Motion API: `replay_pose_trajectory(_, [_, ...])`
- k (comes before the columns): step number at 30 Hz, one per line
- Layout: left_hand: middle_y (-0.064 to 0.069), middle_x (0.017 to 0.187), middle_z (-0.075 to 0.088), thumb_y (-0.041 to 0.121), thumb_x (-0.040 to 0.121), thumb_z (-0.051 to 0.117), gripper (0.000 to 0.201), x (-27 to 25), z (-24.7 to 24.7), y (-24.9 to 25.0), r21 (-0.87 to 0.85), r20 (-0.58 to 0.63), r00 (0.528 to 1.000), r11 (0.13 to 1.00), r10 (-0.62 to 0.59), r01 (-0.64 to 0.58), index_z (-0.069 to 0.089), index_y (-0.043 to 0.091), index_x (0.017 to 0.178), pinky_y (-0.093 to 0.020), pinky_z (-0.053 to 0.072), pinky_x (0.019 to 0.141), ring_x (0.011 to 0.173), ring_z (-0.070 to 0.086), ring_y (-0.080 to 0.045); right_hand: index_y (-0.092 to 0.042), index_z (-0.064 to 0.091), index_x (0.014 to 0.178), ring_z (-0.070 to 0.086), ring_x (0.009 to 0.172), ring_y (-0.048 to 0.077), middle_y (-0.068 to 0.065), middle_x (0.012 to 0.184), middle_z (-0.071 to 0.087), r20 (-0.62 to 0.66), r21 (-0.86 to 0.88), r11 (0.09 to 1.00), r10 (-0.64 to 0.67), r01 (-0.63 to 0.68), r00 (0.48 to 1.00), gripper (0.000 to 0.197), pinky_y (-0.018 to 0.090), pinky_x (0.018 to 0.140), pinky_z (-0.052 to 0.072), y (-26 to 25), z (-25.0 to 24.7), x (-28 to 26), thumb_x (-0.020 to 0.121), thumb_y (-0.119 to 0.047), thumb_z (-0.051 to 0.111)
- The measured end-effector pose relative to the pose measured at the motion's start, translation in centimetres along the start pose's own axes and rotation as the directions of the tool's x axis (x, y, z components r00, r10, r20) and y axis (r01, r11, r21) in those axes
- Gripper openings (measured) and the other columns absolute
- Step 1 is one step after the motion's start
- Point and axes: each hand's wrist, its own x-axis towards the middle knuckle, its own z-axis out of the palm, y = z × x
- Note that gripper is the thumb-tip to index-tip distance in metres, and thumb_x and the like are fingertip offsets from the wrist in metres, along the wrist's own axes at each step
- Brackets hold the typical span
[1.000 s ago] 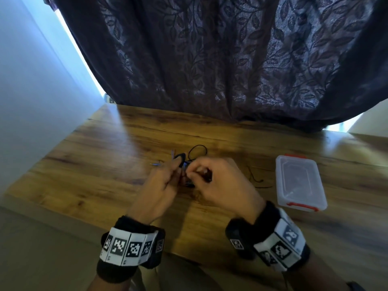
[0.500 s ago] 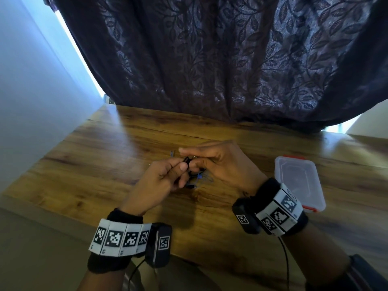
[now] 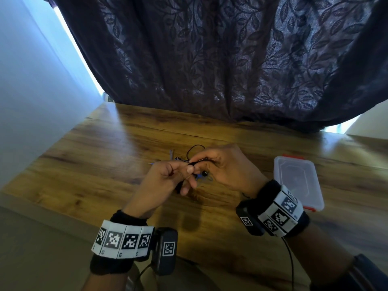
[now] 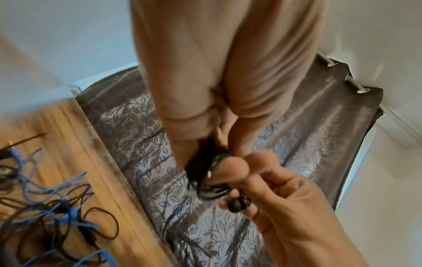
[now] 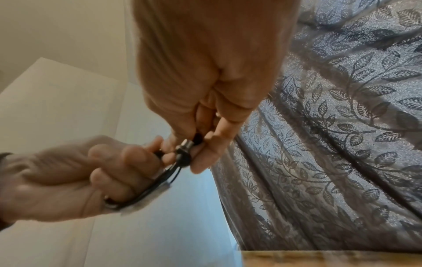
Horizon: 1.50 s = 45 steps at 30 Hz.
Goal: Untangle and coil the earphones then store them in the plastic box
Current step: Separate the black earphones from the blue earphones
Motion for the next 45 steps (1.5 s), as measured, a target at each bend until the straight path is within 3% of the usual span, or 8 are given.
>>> replay_pose_trajectory(5, [-0.006, 0.075, 0.074, 0.016, 0.086, 0.071, 0.009, 0.4, 1.0, -1.0, -0.047, -0.282, 0.959, 0.998, 0.016, -0.030, 0.073, 0.011, 0.093, -0.026, 0.054, 0.061, 0.060, 0.064, -0.010, -0.009, 0.076, 0.104, 0.067, 0.089, -0.001, -0.002, 0.095, 0.077, -0.109, -0.067, 0.997, -0.035, 0.028, 0.993, 0.014, 0.006, 0.075, 0.050, 0.4, 0.6, -0.2, 0.090, -0.011, 0.073])
replay_pose_trajectory(11, [0.006, 0.116, 0.063, 0.032, 0.090, 0.068, 0.009, 0.4, 0.6, -1.9, 0.342, -0.298, 0.924, 0.930, 0.242, -0.134, 0.067, 0.031, 0.098, -0.035, 0.054, 0.091, 0.111, 0.062, -0.012, -0.012, 0.078, 0.103, 0.070, 0.088, 0.001, -0.008, 0.092, 0.076, -0.189, 0.048, 0.993, 0.113, -0.106, 0.976, 0.014, 0.014, 0.075, 0.056, -0.3, 0.5, -0.2, 0.090, -0.015, 0.073])
replay_pose_trajectory(19, [-0.009, 0.088, 0.075, 0.016, 0.100, 0.051, 0.015, -0.2, 1.4, -1.3, -0.113, -0.180, 0.984, 0.994, -0.008, -0.012, 0.055, 0.002, 0.096, -0.028, 0.054, 0.060, 0.069, 0.066, -0.018, -0.013, 0.079, 0.103, 0.074, 0.078, 0.003, -0.001, 0.094, 0.079, -0.238, 0.170, 0.977, 0.167, -0.129, 0.957, 0.017, 0.030, 0.075, 0.062, -0.3, 1.4, -0.6, 0.086, -0.014, 0.077])
replay_pose_trajectory(31, [-0.012, 0.082, 0.077, 0.002, 0.082, 0.070, 0.021, -0.7, 2.4, -3.1, -0.344, -0.385, 0.904, 0.937, -0.189, 0.049, 0.075, 0.004, 0.103, -0.025, 0.061, 0.069, 0.069, 0.070, -0.014, -0.013, 0.079, 0.106, 0.075, 0.091, 0.008, 0.001, 0.100, 0.079, -0.180, 0.399, 0.870, 0.385, -0.290, 0.905, 0.020, 0.030, 0.086, 0.060, 0.8, 2.8, -3.3, 0.086, -0.016, 0.078])
replay_pose_trajectory(35, [-0.016, 0.084, 0.077, 0.003, 0.078, 0.074, 0.023, -0.6, 3.1, -4.1, -0.368, -0.411, 0.881, 0.927, -0.232, 0.073, 0.075, 0.000, 0.101, -0.028, 0.063, 0.072, 0.070, 0.072, -0.019, -0.013, 0.077, 0.109, 0.075, 0.087, 0.009, 0.001, 0.101, 0.079, -0.180, 0.457, 0.816, 0.474, -0.353, 0.862, 0.022, 0.023, 0.082, 0.058, 0.5, 3.8, -4.5, 0.087, -0.016, 0.076])
replay_pose_trajectory(38, [-0.018, 0.083, 0.077, 0.004, 0.077, 0.075, 0.022, -0.5, 3.2, -4.4, -0.336, -0.433, 0.872, 0.938, -0.231, 0.082, 0.075, 0.001, 0.099, -0.033, 0.063, 0.078, 0.068, 0.072, -0.019, -0.019, 0.074, 0.112, 0.074, 0.092, 0.009, 0.000, 0.103, 0.077, -0.088, 0.422, 0.773, 0.554, -0.473, 0.828, 0.024, 0.031, 0.086, 0.060, 1.5, 2.9, -5.4, 0.091, -0.030, 0.071])
replay_pose_trajectory(41, [-0.014, 0.080, 0.077, 0.002, 0.082, 0.075, 0.014, -0.4, 2.9, -4.4, -0.272, -0.463, 0.864, 0.959, -0.199, 0.075, 0.076, 0.004, 0.096, -0.040, 0.059, 0.084, 0.066, 0.071, -0.018, -0.019, 0.073, 0.092, 0.071, 0.082, 0.014, 0.001, 0.087, 0.074, -0.169, 0.072, 0.747, 0.662, -0.661, 0.730, 0.015, 0.031, 0.081, 0.059, 4.0, 0.7, -6.9, 0.097, -0.029, 0.063])
replay_pose_trajectory(45, [-0.014, 0.075, 0.076, 0.003, 0.082, 0.076, 0.011, -0.3, 2.3, -4.5, -0.239, -0.494, 0.849, 0.968, -0.189, 0.077, 0.077, 0.007, 0.092, -0.042, 0.057, 0.089, 0.065, 0.070, -0.018, -0.013, 0.065, 0.074, 0.062, 0.068, 0.014, 0.003, 0.076, 0.066, -0.367, -0.207, 0.521, 0.743, -0.828, 0.559, 0.027, 0.028, 0.068, 0.058, 7.3, -0.2, -8.6, 0.099, -0.009, 0.055])
